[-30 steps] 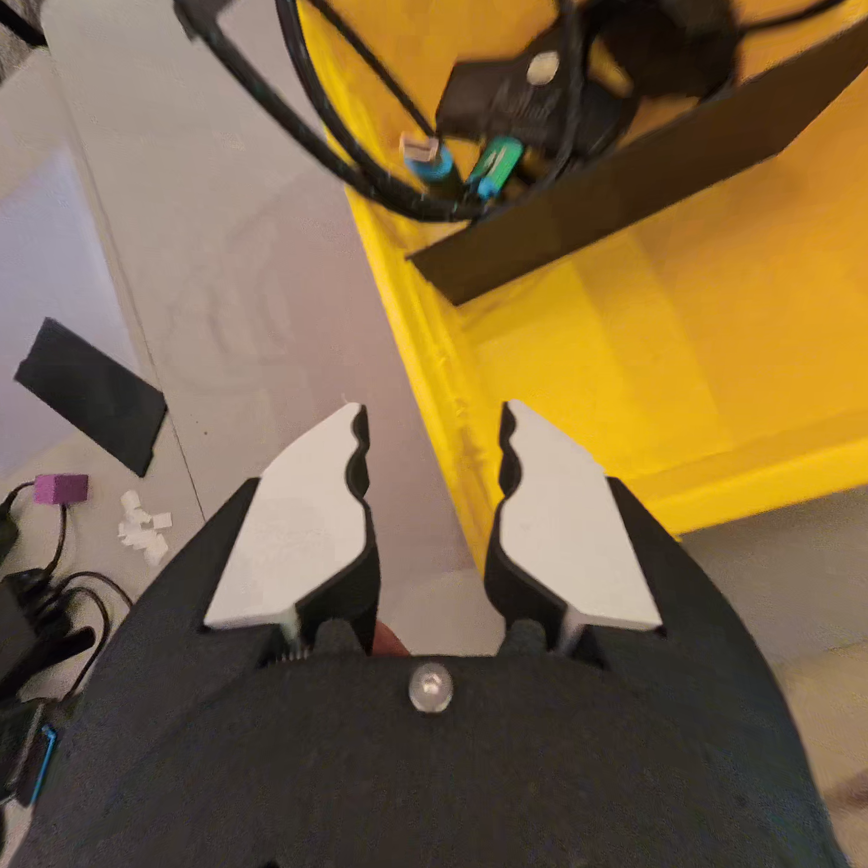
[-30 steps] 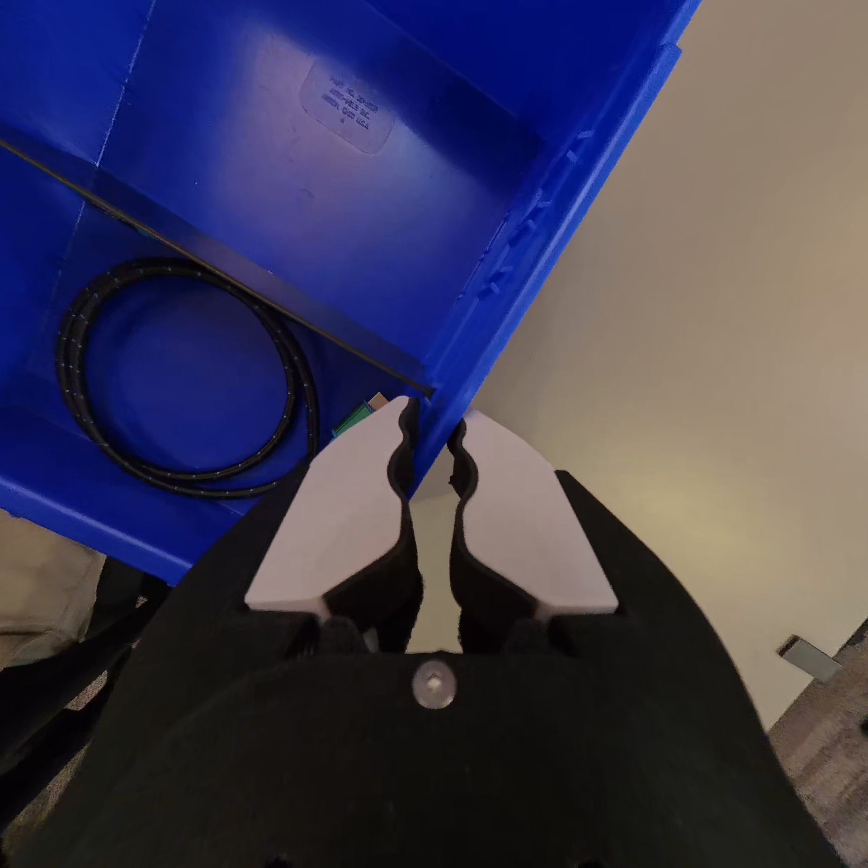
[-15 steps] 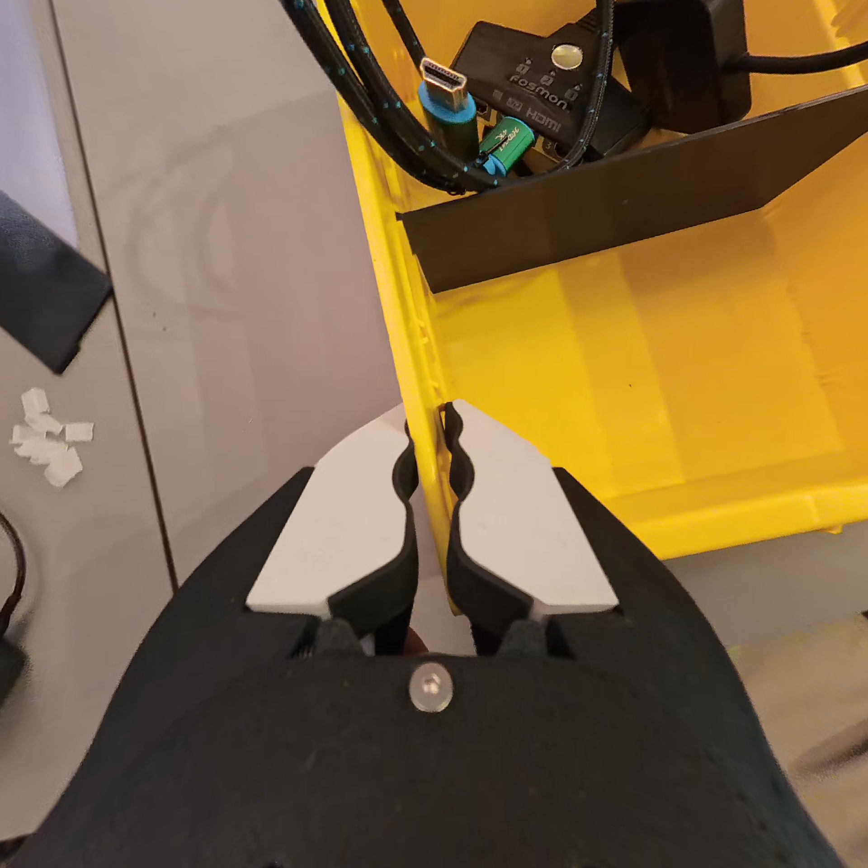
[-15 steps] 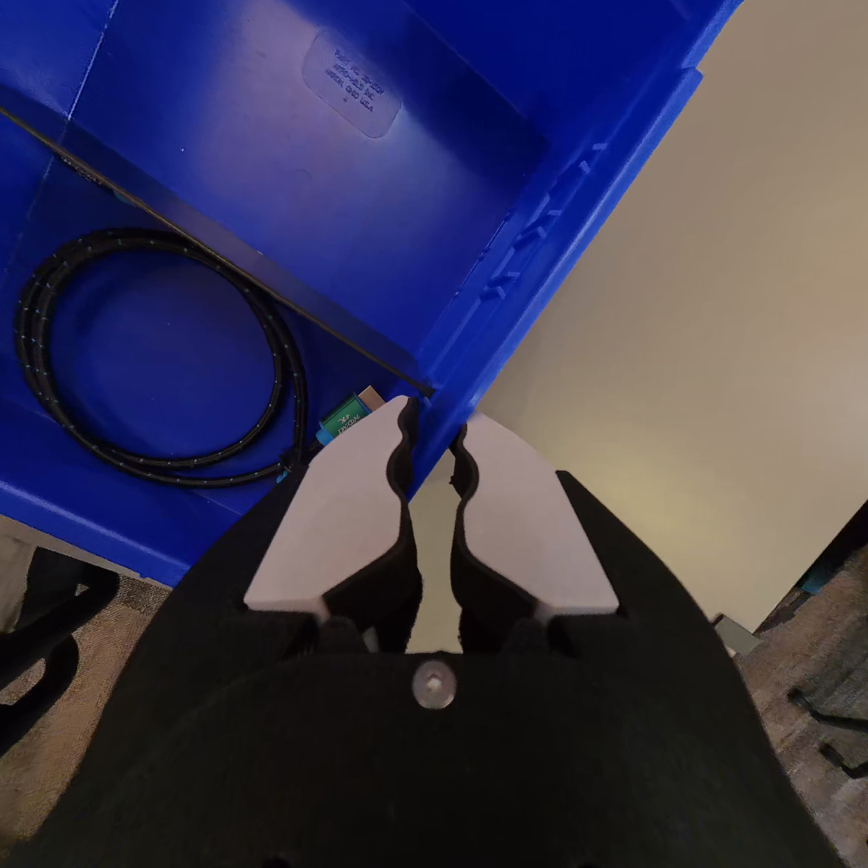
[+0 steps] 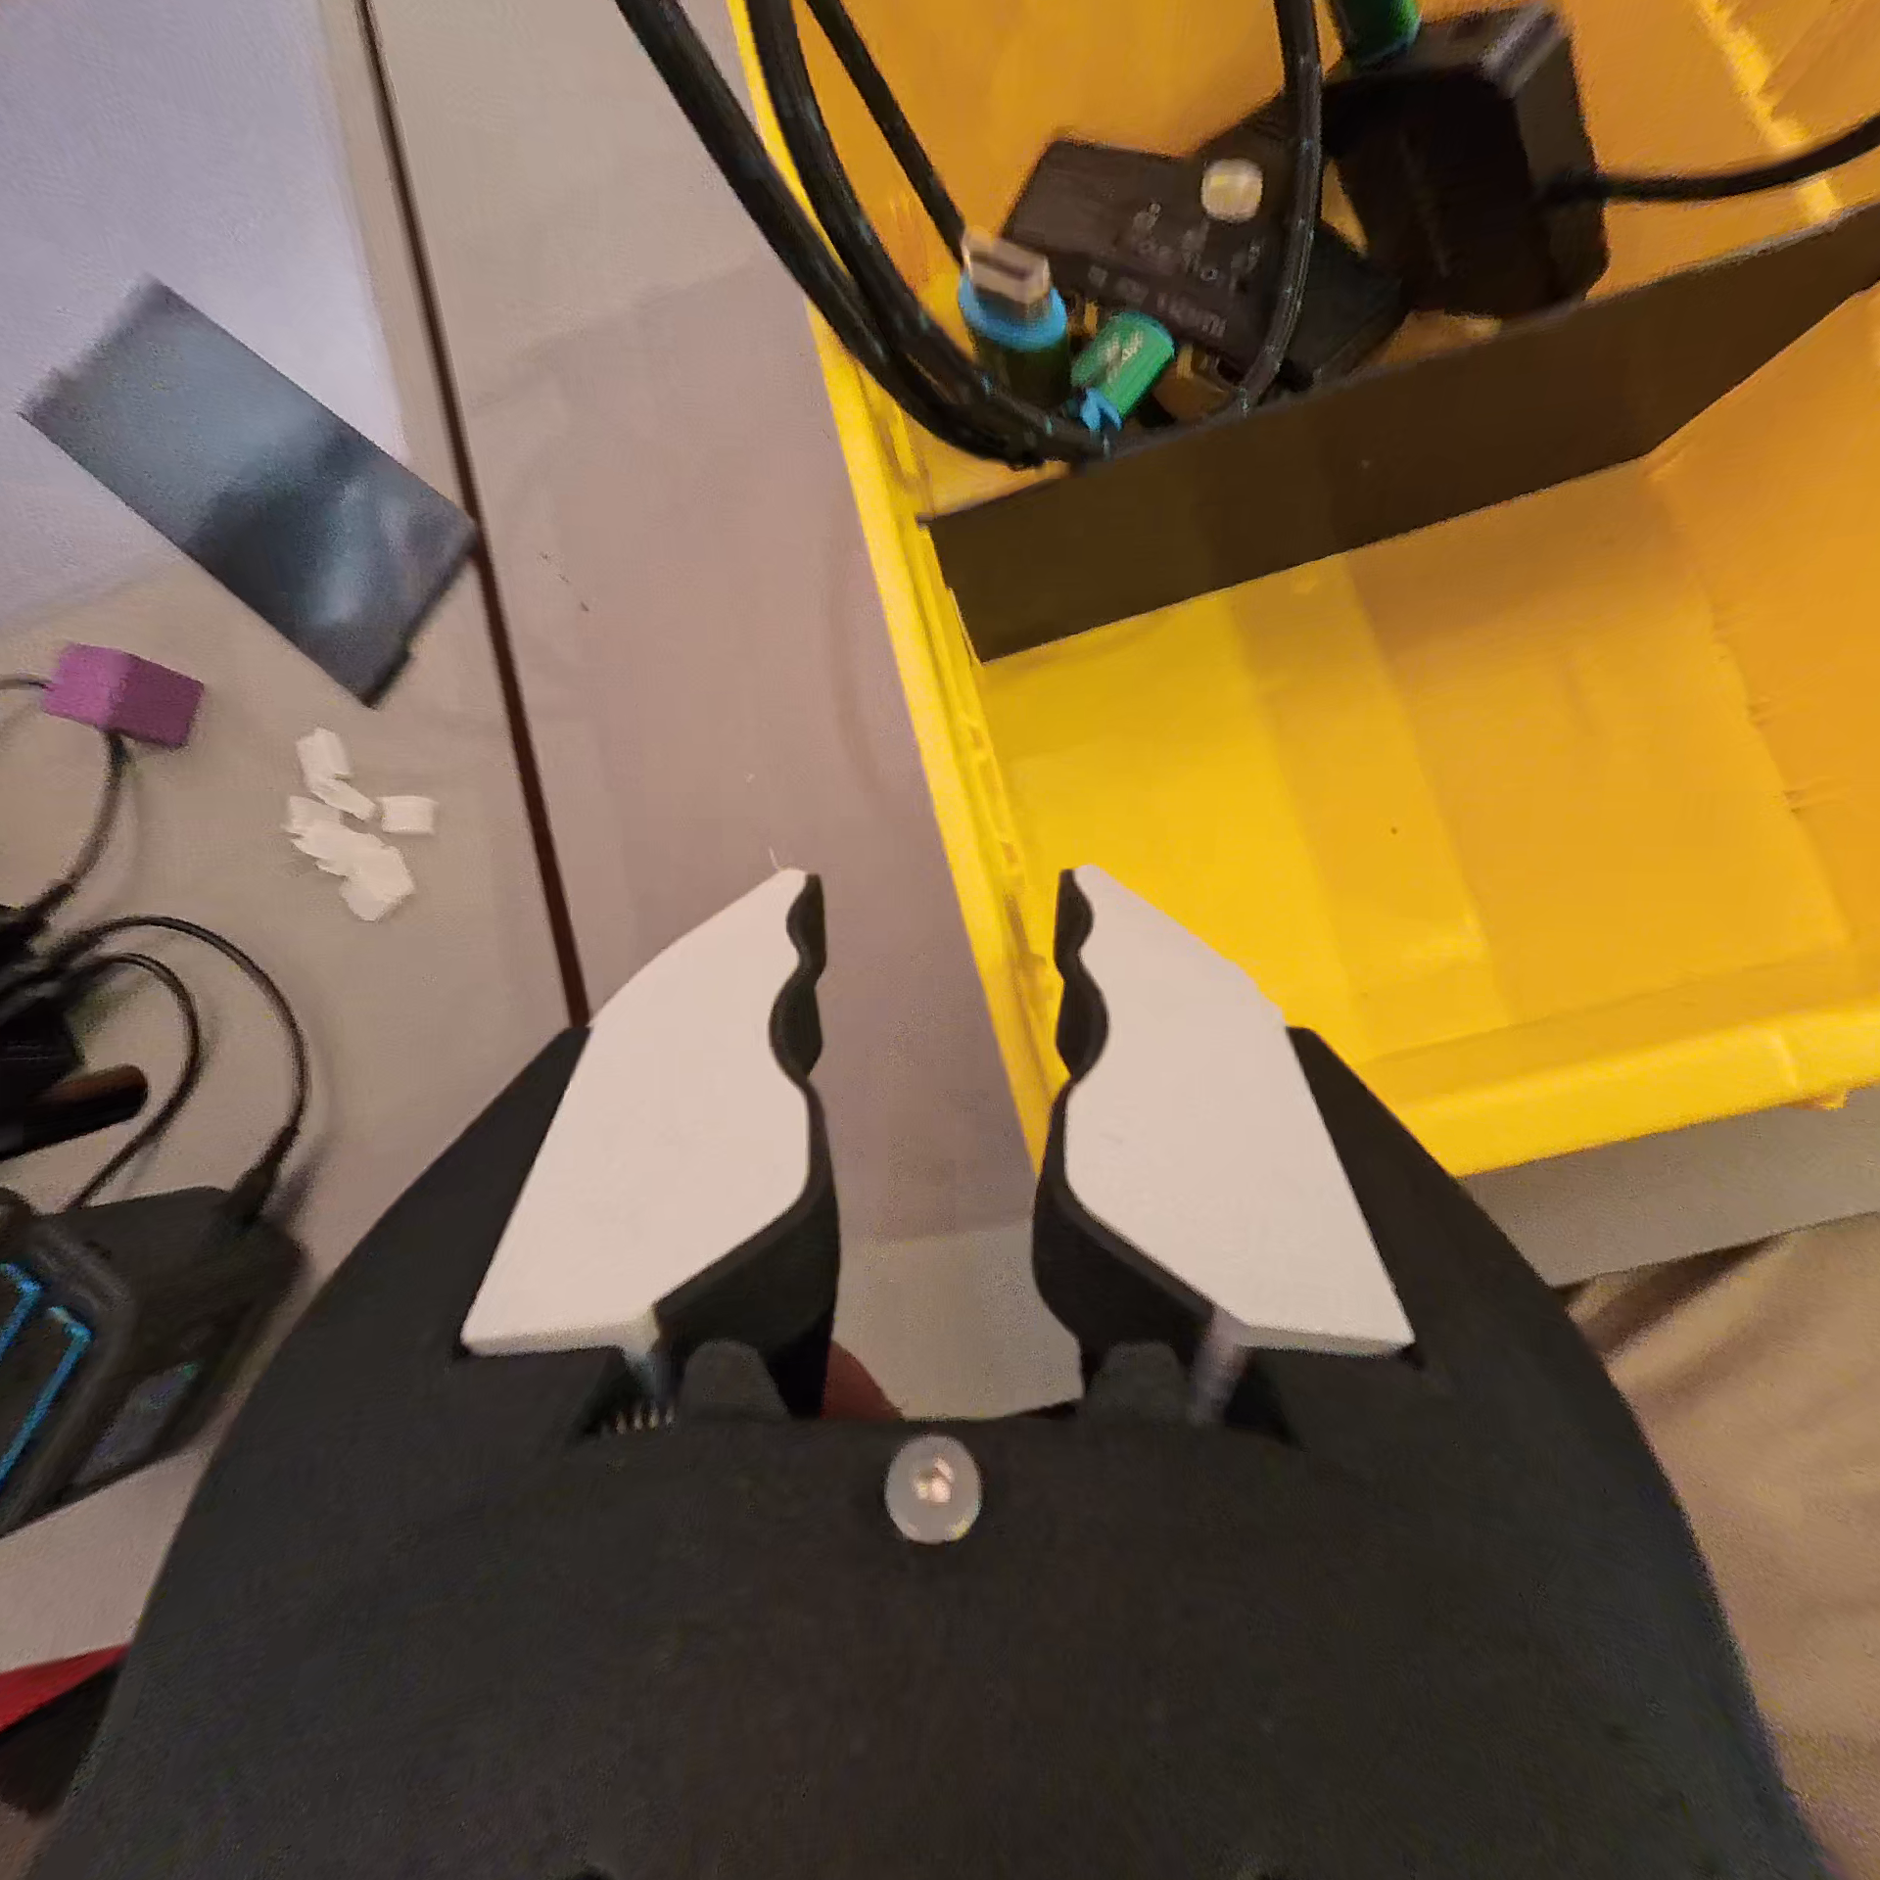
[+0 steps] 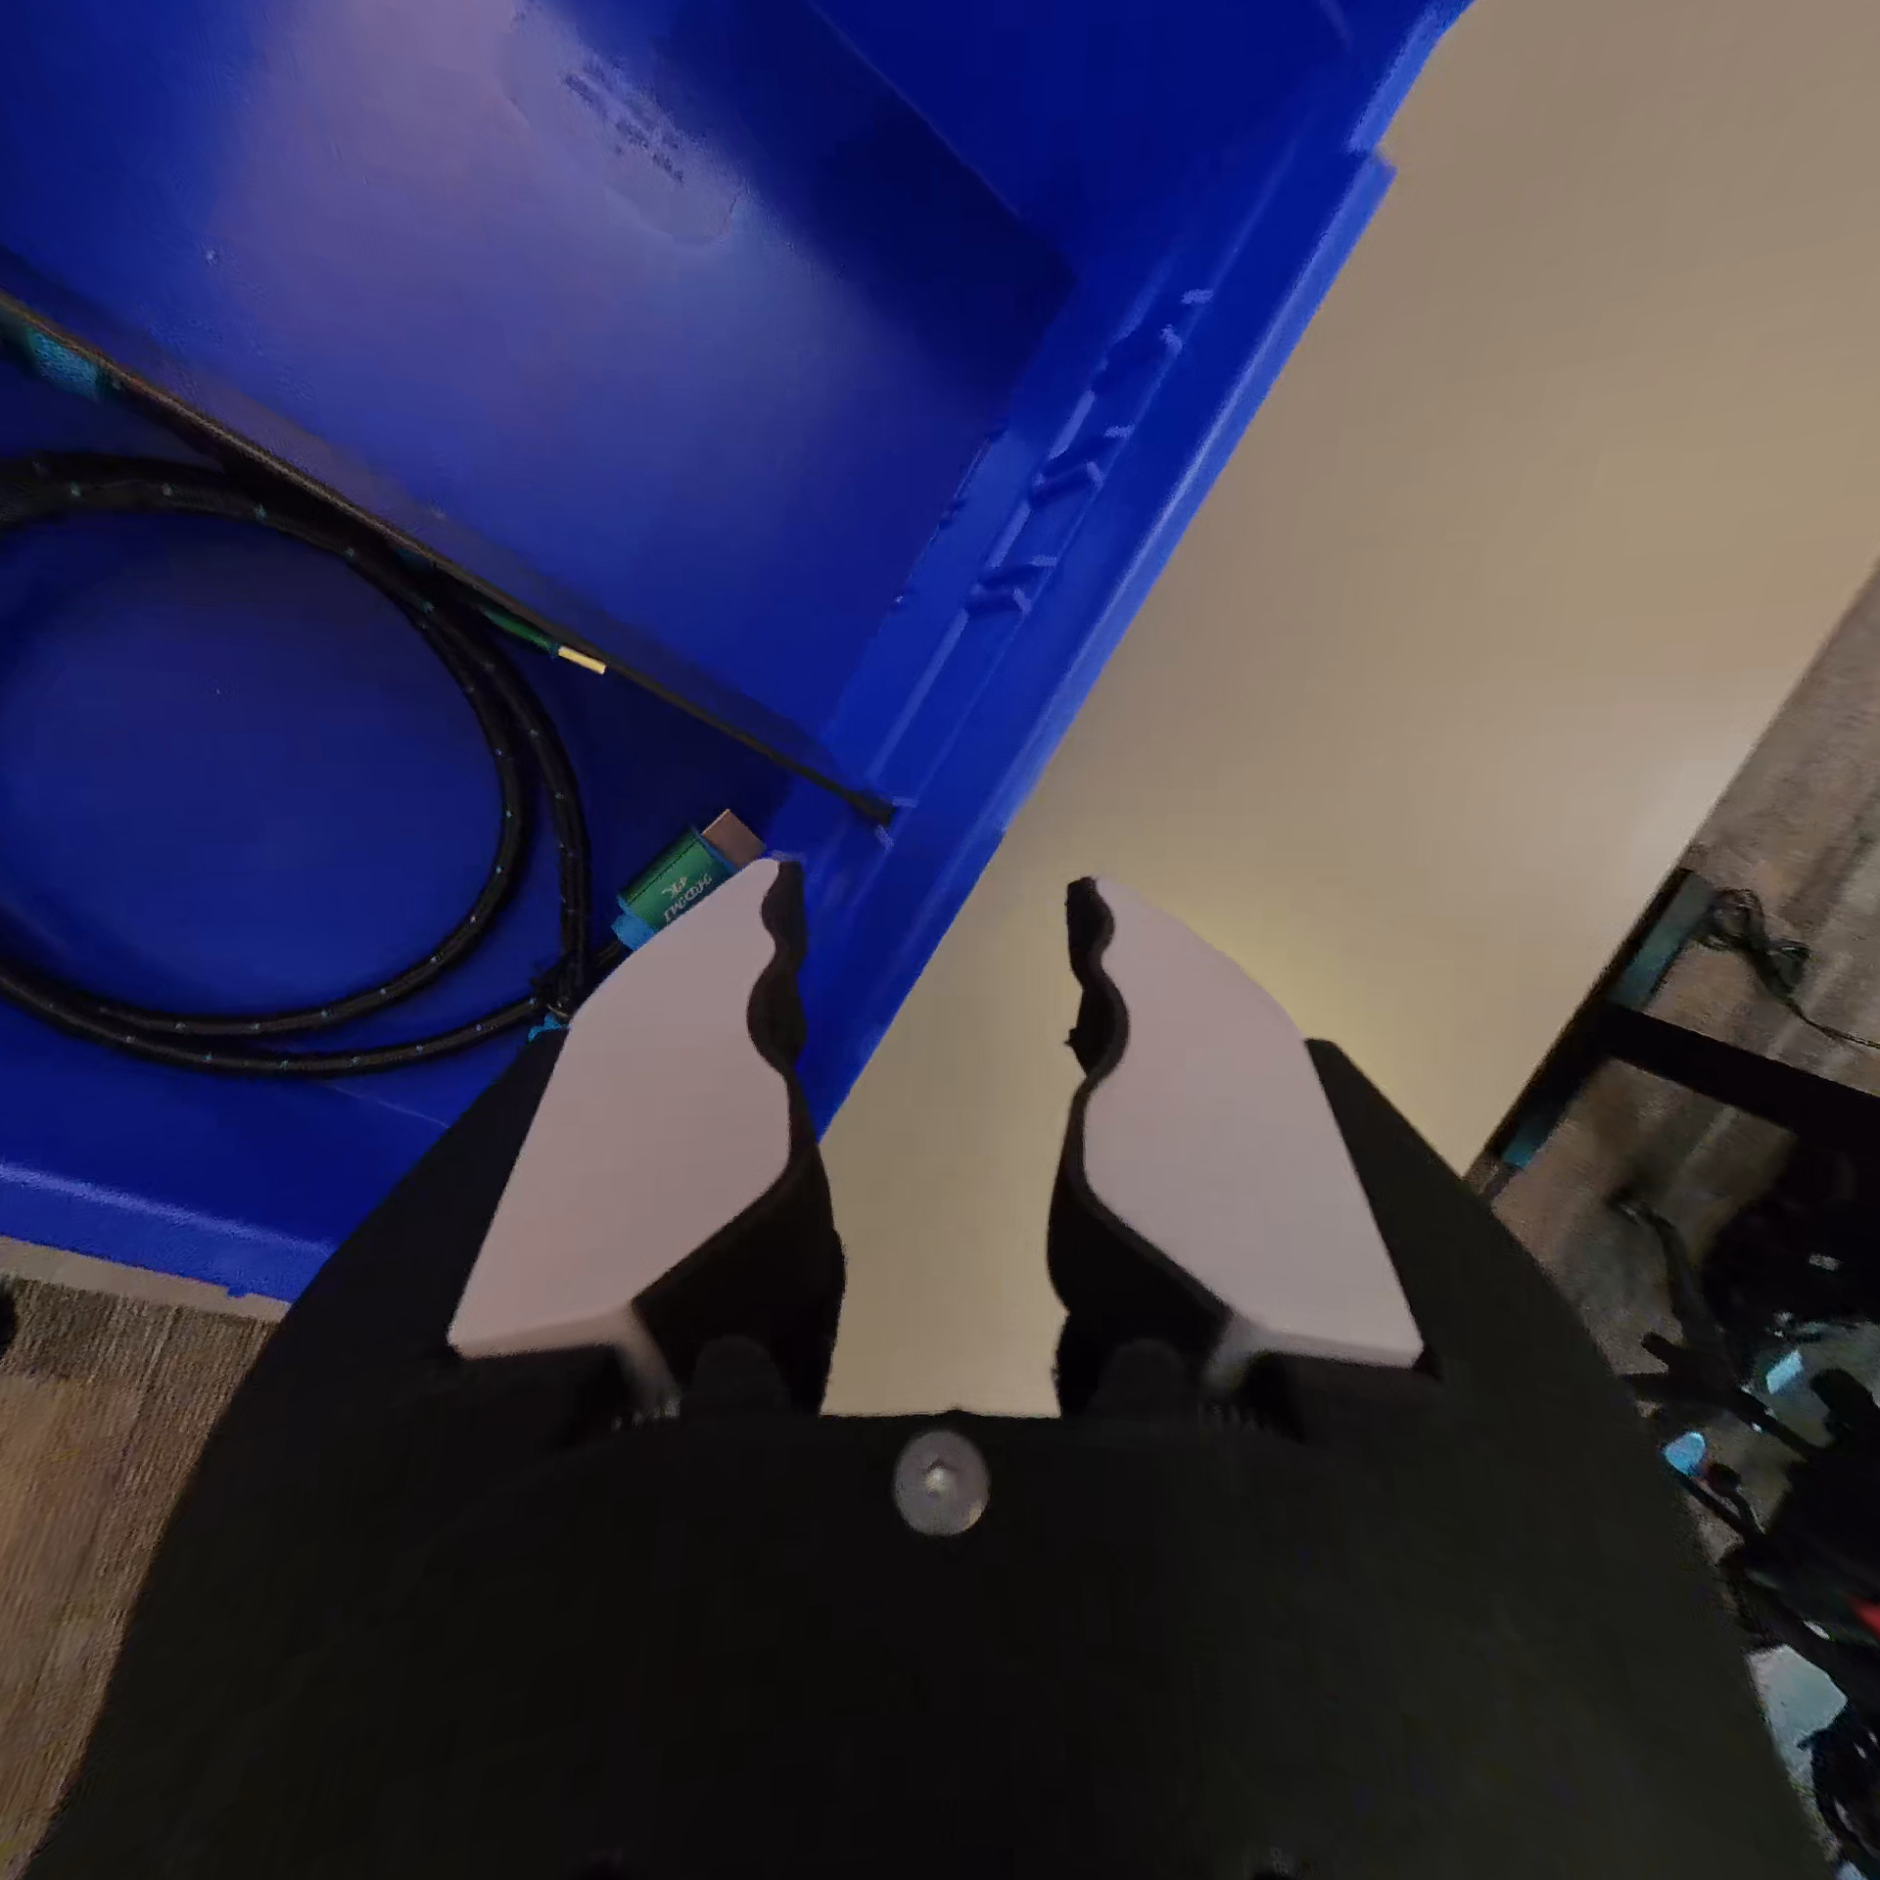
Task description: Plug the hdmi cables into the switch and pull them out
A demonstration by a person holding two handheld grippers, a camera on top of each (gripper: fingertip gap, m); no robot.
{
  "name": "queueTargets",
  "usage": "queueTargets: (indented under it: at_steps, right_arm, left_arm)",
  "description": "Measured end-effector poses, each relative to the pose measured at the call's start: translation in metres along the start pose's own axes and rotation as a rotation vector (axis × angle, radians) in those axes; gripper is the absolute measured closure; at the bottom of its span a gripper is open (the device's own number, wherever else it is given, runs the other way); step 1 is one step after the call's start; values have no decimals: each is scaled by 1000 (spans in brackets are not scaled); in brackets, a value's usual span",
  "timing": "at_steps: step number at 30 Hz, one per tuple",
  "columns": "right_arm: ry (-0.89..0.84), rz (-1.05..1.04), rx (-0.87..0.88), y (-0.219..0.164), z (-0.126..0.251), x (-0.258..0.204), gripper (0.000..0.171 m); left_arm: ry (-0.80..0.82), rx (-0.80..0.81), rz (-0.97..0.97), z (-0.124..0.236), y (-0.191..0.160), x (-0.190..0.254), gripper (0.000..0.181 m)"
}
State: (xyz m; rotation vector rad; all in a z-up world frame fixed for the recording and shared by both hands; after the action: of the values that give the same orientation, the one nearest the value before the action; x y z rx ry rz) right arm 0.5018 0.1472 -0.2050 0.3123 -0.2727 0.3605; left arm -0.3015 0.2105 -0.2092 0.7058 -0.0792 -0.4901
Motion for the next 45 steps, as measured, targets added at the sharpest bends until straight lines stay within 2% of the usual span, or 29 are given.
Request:
queueTargets:
  at_steps: [3, 8, 15, 19, 24, 31, 33, 34, 35, 40, 45]
  right_arm:
    - [-59, -36, 52, 7, 15, -1, 113]
    - [-84, -48, 216, 35, 55, -29, 116]
    - [10, 43, 394, 83, 96, -110, 120]
    - [108, 108, 457, 105, 107, -165, 123]
    - [162, 203, 476, 119, 109, -212, 124]
    - [220, 241, 474, 124, 105, -241, 124]
    - [228, 248, 473, 124, 104, -245, 124]
    - [230, 252, 473, 125, 103, -246, 124]
    - [234, 253, 473, 125, 103, -247, 124]
    - [245, 266, 470, 126, 102, -252, 125]
    - [282, 274, 502, 132, 108, -260, 124]
  left_arm:
    - [19, 95, -34, 16, 21, -1, 134]
    - [5, 178, -146, 23, 54, 27, 134]
    - [-25, 201, -208, -8, 103, 59, 138]
    - [-39, 174, -120, -39, 119, 57, 141]
    - [-99, 180, -8, -66, 144, 59, 141]
    - [-106, 127, 179, -110, 164, 44, 136]
    - [-130, 148, 260, -117, 169, 41, 143]
    - [-119, 178, 290, -118, 172, 37, 158]
    - [-118, 198, 318, -119, 174, 36, 161]
    - [-143, 278, 362, -114, 182, 42, 170]
    - [-178, 380, 245, -82, 202, 63, 174]
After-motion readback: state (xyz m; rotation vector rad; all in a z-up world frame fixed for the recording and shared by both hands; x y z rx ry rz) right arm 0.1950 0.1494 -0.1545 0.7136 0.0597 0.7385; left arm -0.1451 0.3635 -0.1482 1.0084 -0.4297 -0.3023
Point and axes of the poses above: each gripper's, where its closed fingertips meet, z back along the fingers, y out of its top, x = y × z across the jaws, the point moved 2 cm from there along z, back along the fingers, and after that the axes turned 3 degrees about -y, right-handed, at the moved point
